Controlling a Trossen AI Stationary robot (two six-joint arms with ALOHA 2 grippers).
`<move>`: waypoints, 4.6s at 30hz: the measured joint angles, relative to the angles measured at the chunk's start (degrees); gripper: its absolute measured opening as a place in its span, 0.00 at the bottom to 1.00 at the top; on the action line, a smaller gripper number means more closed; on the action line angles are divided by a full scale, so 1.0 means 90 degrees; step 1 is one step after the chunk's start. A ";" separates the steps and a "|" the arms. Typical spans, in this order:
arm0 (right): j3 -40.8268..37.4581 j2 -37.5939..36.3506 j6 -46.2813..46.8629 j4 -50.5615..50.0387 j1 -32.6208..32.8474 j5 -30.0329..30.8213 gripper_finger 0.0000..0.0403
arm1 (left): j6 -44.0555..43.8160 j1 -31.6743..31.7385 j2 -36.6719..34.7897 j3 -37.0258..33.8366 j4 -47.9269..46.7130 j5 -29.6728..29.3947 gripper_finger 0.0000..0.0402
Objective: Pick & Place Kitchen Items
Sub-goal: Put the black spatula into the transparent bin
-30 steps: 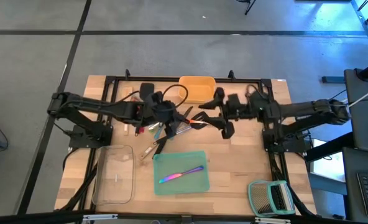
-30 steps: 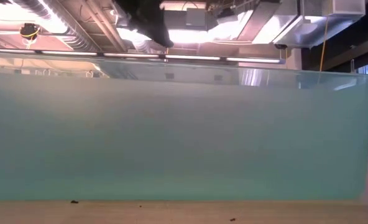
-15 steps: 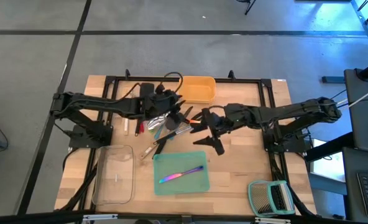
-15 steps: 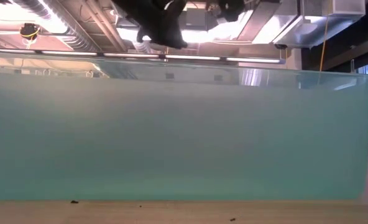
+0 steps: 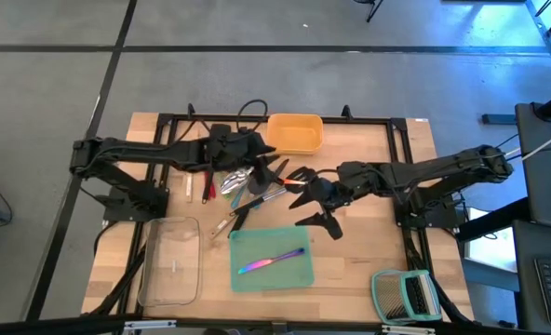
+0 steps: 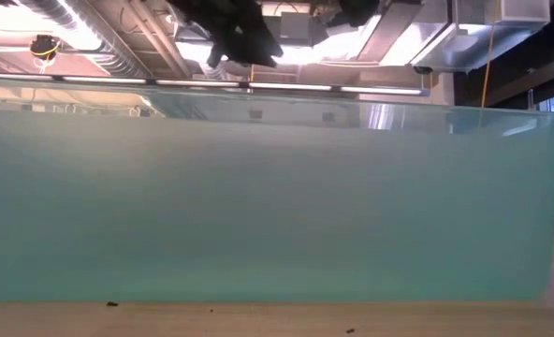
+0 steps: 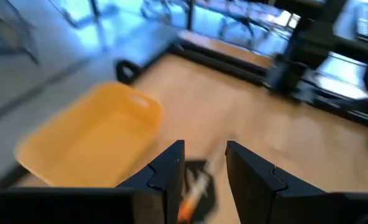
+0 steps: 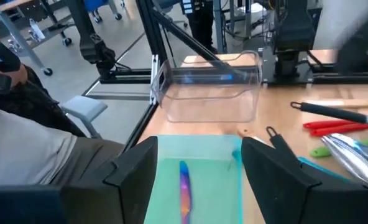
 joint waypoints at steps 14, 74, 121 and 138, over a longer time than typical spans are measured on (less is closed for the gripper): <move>0.0000 -0.0778 -0.0786 -0.0158 -0.0195 0.0010 0.58 | -0.1313 -0.1517 -0.0307 -0.0002 -0.3216 -0.0205 0.28; 0.0367 0.0156 -0.1503 0.0044 -0.2632 -0.1118 0.58 | 0.1205 0.0722 -0.1201 -0.3767 0.4603 0.2734 0.12; 0.1223 0.2476 -0.1166 -0.0195 -0.2507 0.0741 0.58 | 0.0386 0.0994 -0.4185 -0.3956 0.0523 0.3272 0.11; 0.2144 0.3882 -0.0982 -0.0679 -0.2545 0.1341 0.58 | 0.0131 0.0081 -0.4181 -0.3956 -0.0165 0.2652 0.05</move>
